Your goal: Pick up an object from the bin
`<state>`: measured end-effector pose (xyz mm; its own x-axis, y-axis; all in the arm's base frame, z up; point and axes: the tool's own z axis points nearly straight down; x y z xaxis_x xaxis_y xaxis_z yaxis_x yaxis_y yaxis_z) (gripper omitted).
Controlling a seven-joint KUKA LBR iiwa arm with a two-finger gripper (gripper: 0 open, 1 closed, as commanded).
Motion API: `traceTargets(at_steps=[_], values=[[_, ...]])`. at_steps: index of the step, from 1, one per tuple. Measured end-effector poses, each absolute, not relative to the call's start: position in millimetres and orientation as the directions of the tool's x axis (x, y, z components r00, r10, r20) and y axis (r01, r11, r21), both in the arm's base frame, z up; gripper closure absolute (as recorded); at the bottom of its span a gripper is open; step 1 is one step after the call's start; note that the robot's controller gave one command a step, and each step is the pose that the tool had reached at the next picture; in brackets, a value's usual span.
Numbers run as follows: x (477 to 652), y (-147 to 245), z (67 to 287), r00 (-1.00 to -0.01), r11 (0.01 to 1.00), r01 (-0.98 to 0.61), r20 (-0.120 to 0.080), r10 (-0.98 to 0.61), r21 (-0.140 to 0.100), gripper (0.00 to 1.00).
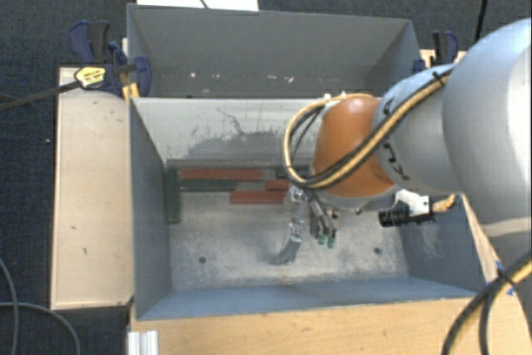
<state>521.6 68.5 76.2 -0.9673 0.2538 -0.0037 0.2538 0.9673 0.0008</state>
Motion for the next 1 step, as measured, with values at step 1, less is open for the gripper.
traceTargets(at_steps=[1], values=[[558.7, 78.2, 71.9, -0.974, 0.974, 0.227, 0.001, 0.227, 0.006, 0.00]])
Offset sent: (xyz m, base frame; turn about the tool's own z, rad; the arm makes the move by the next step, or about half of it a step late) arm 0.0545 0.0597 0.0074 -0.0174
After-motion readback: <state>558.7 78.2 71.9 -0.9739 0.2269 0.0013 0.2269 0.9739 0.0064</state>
